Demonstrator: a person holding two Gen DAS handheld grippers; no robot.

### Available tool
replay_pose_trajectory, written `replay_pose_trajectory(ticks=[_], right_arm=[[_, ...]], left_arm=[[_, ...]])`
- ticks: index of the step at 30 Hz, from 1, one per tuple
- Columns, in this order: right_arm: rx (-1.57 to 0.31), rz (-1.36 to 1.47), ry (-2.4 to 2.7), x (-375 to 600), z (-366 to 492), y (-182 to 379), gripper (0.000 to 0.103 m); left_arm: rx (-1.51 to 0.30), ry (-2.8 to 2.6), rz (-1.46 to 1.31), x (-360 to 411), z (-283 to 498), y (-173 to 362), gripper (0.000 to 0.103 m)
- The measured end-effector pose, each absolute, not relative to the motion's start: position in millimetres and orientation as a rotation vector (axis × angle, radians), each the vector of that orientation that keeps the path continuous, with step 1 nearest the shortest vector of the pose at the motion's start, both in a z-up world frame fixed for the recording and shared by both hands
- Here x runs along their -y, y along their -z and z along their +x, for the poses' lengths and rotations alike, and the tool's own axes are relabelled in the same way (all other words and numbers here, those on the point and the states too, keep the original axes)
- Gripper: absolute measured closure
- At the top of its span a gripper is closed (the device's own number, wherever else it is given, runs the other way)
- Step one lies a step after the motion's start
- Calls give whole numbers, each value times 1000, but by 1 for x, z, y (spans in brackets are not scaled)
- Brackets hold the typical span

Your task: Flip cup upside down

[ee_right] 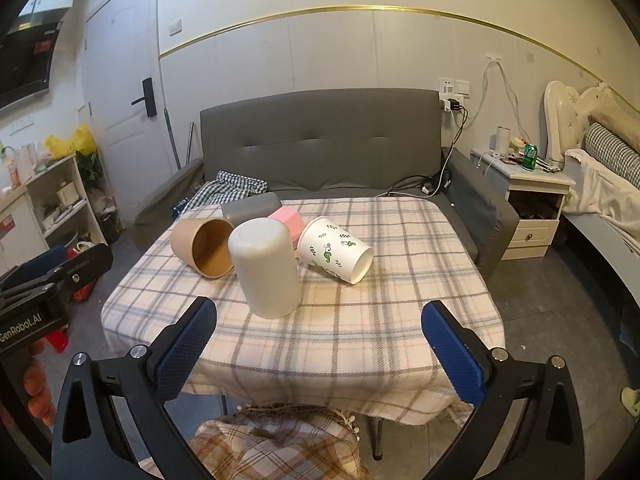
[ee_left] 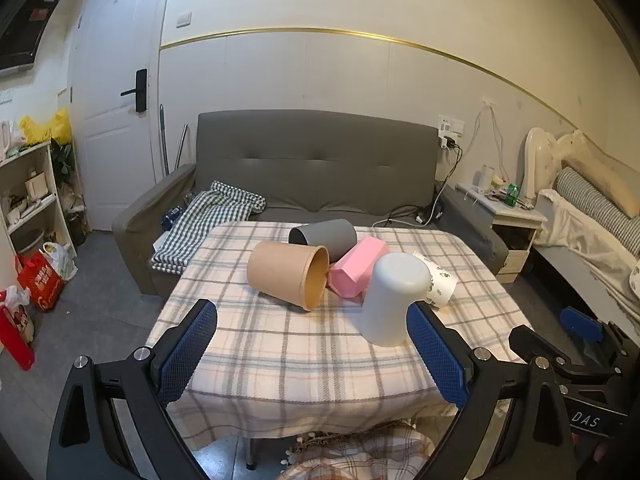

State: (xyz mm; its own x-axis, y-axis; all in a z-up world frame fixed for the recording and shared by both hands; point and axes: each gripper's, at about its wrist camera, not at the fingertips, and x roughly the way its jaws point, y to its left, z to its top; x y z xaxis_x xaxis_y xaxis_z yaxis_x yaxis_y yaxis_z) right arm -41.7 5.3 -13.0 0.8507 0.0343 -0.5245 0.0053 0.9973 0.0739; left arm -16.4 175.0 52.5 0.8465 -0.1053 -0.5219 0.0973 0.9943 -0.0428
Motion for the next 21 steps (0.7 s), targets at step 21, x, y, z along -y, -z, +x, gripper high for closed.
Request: replay_pose_trajectory(ticks=[21], right_arm=[[-562,61,-21,-11,-40,18,0]], left_arm=[[-569,90,-2,-171,-17,-47,5]])
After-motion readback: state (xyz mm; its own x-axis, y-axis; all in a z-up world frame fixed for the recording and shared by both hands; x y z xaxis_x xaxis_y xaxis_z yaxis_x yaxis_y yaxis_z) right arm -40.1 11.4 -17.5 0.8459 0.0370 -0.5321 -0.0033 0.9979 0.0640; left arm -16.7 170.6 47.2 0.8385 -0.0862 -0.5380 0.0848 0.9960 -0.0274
